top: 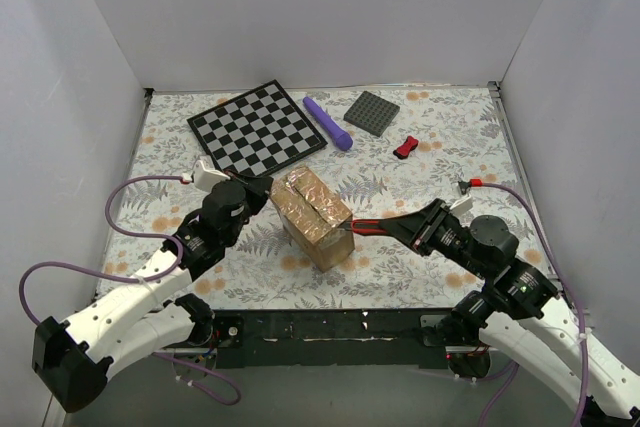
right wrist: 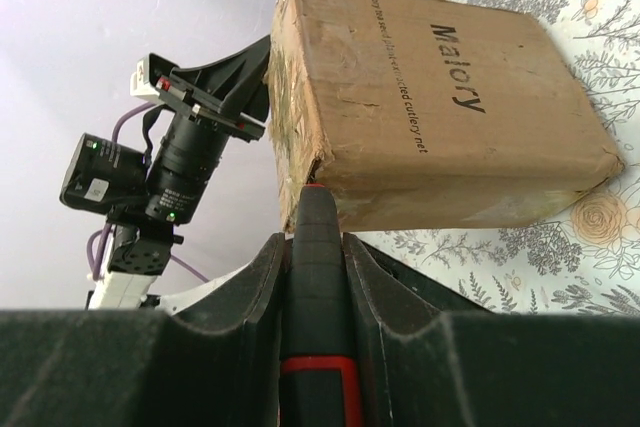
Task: Unpack the express box
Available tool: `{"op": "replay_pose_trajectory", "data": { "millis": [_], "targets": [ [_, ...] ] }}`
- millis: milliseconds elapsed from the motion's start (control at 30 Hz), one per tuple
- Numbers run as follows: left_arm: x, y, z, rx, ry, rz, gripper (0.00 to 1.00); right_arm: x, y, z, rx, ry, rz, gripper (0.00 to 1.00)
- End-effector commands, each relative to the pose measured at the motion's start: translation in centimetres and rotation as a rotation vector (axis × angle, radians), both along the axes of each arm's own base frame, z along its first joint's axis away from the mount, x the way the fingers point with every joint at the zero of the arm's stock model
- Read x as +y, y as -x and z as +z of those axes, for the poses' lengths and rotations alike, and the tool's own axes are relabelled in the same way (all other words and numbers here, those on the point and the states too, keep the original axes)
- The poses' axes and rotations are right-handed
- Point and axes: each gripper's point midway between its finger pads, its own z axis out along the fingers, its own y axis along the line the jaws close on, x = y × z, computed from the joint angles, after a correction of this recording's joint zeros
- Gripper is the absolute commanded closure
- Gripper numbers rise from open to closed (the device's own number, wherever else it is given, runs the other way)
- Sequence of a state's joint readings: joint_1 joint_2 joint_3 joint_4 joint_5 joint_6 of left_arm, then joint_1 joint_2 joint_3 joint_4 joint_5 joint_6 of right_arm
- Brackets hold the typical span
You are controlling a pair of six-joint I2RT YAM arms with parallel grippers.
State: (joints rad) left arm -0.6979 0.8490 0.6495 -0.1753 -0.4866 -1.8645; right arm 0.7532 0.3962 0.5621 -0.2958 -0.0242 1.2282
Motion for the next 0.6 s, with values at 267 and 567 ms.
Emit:
{"op": "replay_pose_trajectory", "data": {
  "millis": [267,567],
  "targets": [
    [-1.0,-0.5,2.1,-0.044,-0.058,-0.042,0.87,-1.2,1.0,5.2,-0.248,0.156,0.069,0.99],
    [-0.2,-0.8,4.3,-0.099,-0.122,-0.028,0.39,-4.7,0.7,8.3,-0.367,0.324,-0.026,0.99]
  ]
}}
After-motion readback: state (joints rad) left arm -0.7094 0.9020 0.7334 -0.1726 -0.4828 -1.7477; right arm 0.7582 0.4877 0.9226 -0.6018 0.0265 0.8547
